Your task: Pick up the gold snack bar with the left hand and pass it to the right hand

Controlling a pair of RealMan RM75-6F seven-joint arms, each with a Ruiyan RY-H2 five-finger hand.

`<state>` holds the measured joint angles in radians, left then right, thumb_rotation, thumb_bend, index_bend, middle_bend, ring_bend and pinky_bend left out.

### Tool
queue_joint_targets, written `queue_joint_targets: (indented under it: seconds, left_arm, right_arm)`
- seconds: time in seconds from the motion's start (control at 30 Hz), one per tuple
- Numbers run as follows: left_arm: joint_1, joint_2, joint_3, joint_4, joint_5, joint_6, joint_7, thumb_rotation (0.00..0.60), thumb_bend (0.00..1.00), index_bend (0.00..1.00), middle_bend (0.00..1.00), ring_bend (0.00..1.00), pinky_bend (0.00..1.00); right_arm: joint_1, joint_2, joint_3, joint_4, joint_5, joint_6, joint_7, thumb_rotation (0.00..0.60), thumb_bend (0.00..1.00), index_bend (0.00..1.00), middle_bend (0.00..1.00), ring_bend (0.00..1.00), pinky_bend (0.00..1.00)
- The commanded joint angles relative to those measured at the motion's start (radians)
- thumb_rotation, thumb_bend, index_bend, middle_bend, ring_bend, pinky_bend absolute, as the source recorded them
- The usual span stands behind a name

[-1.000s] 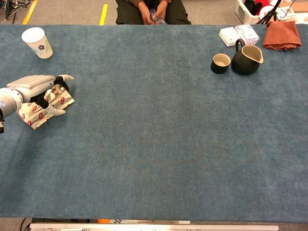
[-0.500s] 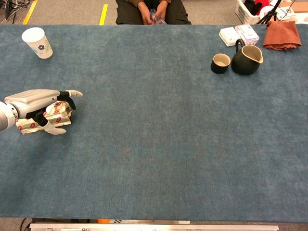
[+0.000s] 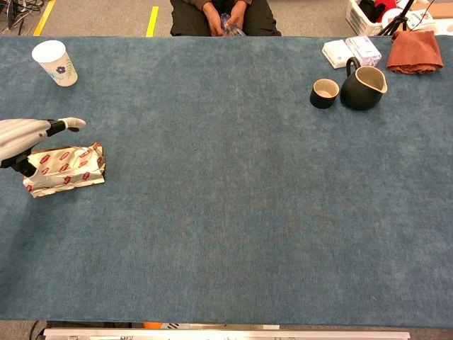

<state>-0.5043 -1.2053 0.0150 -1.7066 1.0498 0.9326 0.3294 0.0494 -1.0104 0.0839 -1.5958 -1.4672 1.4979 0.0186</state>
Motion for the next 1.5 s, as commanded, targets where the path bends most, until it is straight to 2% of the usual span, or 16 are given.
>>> queue_joint_targets:
  seconds: [0.03, 0.43, 0.8, 1.3, 1.5]
  left_arm:
    - [0.015, -0.018, 0.015, 0.02, -0.06, 0.041, 0.066, 0.6, 0.21, 0.05, 0.1, 0.1, 0.13]
    - [0.061, 0.004, 0.033, -0.024, -0.111, 0.097, 0.079, 0.6, 0.21, 0.07, 0.07, 0.08, 0.13]
    - [0.06, -0.058, 0.014, 0.033, -0.185, 0.102, 0.107, 0.6, 0.21, 0.07, 0.07, 0.08, 0.13]
    - [0.052, -0.146, -0.016, 0.119, -0.233, 0.088, 0.103, 0.6, 0.21, 0.17, 0.12, 0.1, 0.15]
    - [0.053, -0.164, -0.034, 0.138, -0.225, 0.085, 0.07, 0.6, 0.21, 0.27, 0.19, 0.13, 0.2]
  right_arm:
    - [-0.001, 0.002, 0.0, -0.002, -0.002, 0.003, 0.0, 0.6, 0.28, 0.21, 0.37, 0.29, 0.35]
    - [-0.003, 0.007, -0.001, -0.012, -0.012, 0.01, -0.002, 0.6, 0.28, 0.21, 0.37, 0.28, 0.35]
    - [-0.012, 0.016, -0.003, -0.014, -0.018, 0.023, 0.011, 0.6, 0.28, 0.21, 0.37, 0.29, 0.35]
    - [-0.021, 0.022, -0.002, -0.011, -0.018, 0.037, 0.019, 0.6, 0.28, 0.21, 0.37, 0.28, 0.35]
    - [-0.023, 0.023, -0.002, -0.015, -0.016, 0.038, 0.015, 0.6, 0.28, 0.21, 0.37, 0.28, 0.35]
